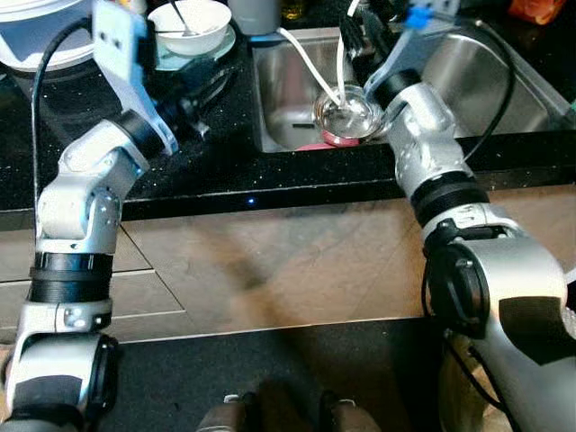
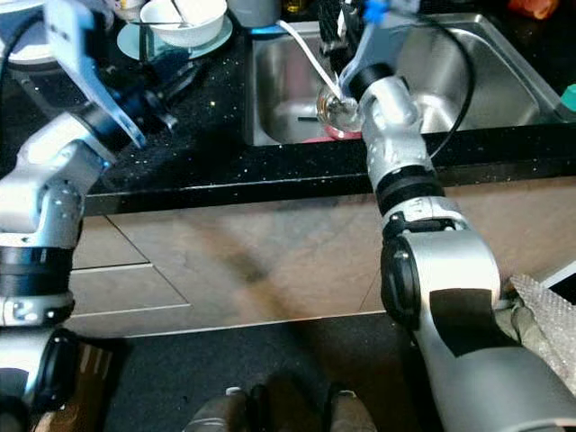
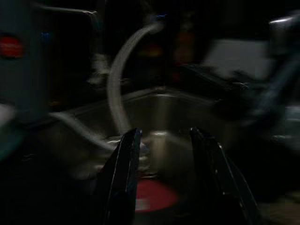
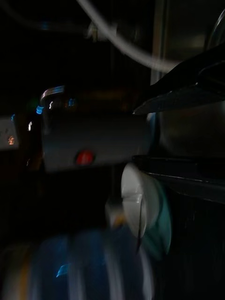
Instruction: Kitchen organization
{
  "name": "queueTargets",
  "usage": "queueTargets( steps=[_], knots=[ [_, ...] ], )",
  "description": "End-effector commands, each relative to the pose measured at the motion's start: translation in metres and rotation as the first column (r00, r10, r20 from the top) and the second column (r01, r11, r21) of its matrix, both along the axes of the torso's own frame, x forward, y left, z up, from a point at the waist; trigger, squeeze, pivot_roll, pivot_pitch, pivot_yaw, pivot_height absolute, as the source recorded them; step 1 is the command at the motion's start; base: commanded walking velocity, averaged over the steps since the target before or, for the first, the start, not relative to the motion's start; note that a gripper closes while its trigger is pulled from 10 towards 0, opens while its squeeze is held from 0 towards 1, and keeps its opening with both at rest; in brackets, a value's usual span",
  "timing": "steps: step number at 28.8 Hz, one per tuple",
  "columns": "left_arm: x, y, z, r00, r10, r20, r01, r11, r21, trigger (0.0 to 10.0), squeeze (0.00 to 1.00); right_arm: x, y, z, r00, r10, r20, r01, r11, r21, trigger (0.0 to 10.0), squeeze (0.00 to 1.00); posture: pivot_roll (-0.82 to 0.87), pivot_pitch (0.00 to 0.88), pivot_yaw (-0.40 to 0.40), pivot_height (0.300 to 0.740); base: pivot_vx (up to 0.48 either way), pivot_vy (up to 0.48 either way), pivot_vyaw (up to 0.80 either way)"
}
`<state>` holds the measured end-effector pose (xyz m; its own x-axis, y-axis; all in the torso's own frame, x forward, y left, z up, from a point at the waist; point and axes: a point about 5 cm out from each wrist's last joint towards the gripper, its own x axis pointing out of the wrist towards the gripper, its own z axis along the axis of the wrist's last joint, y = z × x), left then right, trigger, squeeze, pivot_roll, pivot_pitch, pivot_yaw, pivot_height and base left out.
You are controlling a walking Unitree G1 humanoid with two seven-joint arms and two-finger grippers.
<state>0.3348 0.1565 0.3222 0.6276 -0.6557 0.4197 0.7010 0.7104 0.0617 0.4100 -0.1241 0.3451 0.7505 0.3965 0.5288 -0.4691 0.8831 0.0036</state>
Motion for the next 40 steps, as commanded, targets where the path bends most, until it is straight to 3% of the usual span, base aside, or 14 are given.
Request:
queueTargets(
  steps=[1, 8, 11, 12, 14, 16, 18, 20, 24, 25, 26, 33, 36, 40],
  knots=[
    [-0.008, -0.003, -0.007, 0.994, -0.104, -0.039, 0.104, 0.994, -0.025, 10.0, 0.0, -0.004, 0.004, -0.005, 0.995, 0.095, -0.014, -0.095, 0.995, 0.027, 10.0, 0.0, 0.06, 0.144, 0.037, 0.74, 0.0, 0.0, 0.0],
    [-0.033, -0.017, -0.029, 0.931, -0.343, -0.126, 0.354, 0.932, 0.079, 10.0, 0.0, -0.02, 0.007, -0.02, 0.976, 0.212, -0.056, -0.21, 0.977, 0.049, 10.0, 0.0, 0.06, 0.147, 0.041, 0.74, 0.0, 0.0, 0.0],
    [-0.06, -0.028, -0.052, 0.816, -0.498, -0.293, 0.555, 0.816, 0.16, 10.0, 0.0, -0.04, 0.008, -0.044, 0.926, 0.356, -0.127, -0.355, 0.934, 0.029, 10.0, 0.0, 0.06, 0.153, 0.036, 0.74, 0.0, 0.0, 0.0],
    [-0.06, -0.028, -0.052, 0.816, -0.498, -0.293, 0.555, 0.816, 0.16, 10.0, 0.0, -0.04, 0.008, -0.044, 0.926, 0.356, -0.127, -0.355, 0.934, 0.029, 10.0, 0.0, 0.06, 0.153, 0.036, 0.74, 0.0, 0.0, 0.0],
    [-0.072, -0.033, -0.064, 0.754, -0.541, -0.373, 0.628, 0.76, 0.167, 10.0, 0.0, -0.053, 0.01, -0.059, 0.869, 0.458, -0.189, -0.465, 0.885, 0.008, 10.0, 0.0, 0.06, 0.156, 0.029, 0.74, 0.0, 0.0, 0.0],
    [-0.072, -0.033, -0.064, 0.754, -0.541, -0.373, 0.628, 0.76, 0.167, 10.0, 0.0, -0.053, 0.01, -0.059, 0.869, 0.458, -0.189, -0.465, 0.885, 0.008, 10.0, 0.0, 0.06, 0.156, 0.029, 0.74, 0.0, 0.0, 0.0],
    [-0.076, -0.035, -0.069, 0.729, -0.556, -0.4, 0.652, 0.741, 0.158, 10.0, 0.0, -0.059, 0.011, -0.064, 0.839, 0.5, -0.215, -0.51, 0.86, 0.011, 10.0, 0.0, 0.06, 0.156, 0.027, 0.74, 0.0, 0.0, 0.0],
    [-0.086, -0.04, -0.082, 0.678, -0.571, -0.463, 0.694, 0.706, 0.145, 10.0, 0.0, -0.074, 0.011, -0.073, 0.771, 0.58, -0.263, -0.601, 0.799, 0.0, 10.0, 0.0, 0.06, 0.16, 0.02, 0.74, 0.0, 0.0, 0.0],
    [-0.09, -0.04, -0.089, 0.652, -0.573, -0.497, 0.711, 0.69, 0.138, 10.0, 0.0, -0.081, 0.01, -0.079, 0.735, 0.613, -0.291, -0.644, 0.765, -0.015, 10.0, 0.0, 0.06, 0.16, 0.02, 0.74, 0.0, 0.0, 0.0],
    [-0.096, -0.04, -0.103, 0.612, -0.55, -0.568, 0.732, 0.666, 0.145, 10.0, 0.0, -0.093, 0.008, -0.095, 0.675, 0.632, -0.38, -0.703, 0.707, -0.073, 10.0, 0.0, 0.06, 0.161, 0.018, 0.74, 0.0, 0.0, 0.0],
    [-0.098, -0.04, -0.11, 0.602, -0.532, -0.596, 0.735, 0.66, 0.153, 10.0, 0.0, -0.097, 0.006, -0.103, 0.659, 0.622, -0.423, -0.717, 0.689, -0.106, 10.0, 0.0, 0.06, 0.161, 0.018, 0.74, 0.0, 0.0, 0.0],
    [-0.103, -0.039, -0.147, 0.606, -0.336, -0.721, 0.711, 0.635, 0.302, 10.0, 0.0, -0.111, 0.002, -0.137, 0.606, 0.512, -0.609, -0.753, 0.617, -0.23, 10.0, 0.0, 0.06, 0.162, 0.021, 0.74, 0.0, 0.0, 0.0],
    [-0.103, -0.04, -0.16, 0.597, -0.259, -0.759, 0.689, 0.649, 0.321, 10.0, 0.0, -0.115, 0.0, -0.151, 0.586, 0.461, -0.666, -0.759, 0.6, -0.253, 10.0, 0.0, 0.06, 0.161, 0.022, 0.74, 0.0, 0.0, 0.0],
    [-0.1, -0.023, -0.213, 0.575, 0.105, -0.812, 0.573, 0.657, 0.49, 10.0, 0.0, -0.128, -0.007, -0.192, 0.527, 0.314, -0.79, -0.779, 0.551, -0.3, 10.0, 0.0, 0.07, 0.162, 0.025, 0.74, 0.0, 0.0, 0.0]
  ],
)
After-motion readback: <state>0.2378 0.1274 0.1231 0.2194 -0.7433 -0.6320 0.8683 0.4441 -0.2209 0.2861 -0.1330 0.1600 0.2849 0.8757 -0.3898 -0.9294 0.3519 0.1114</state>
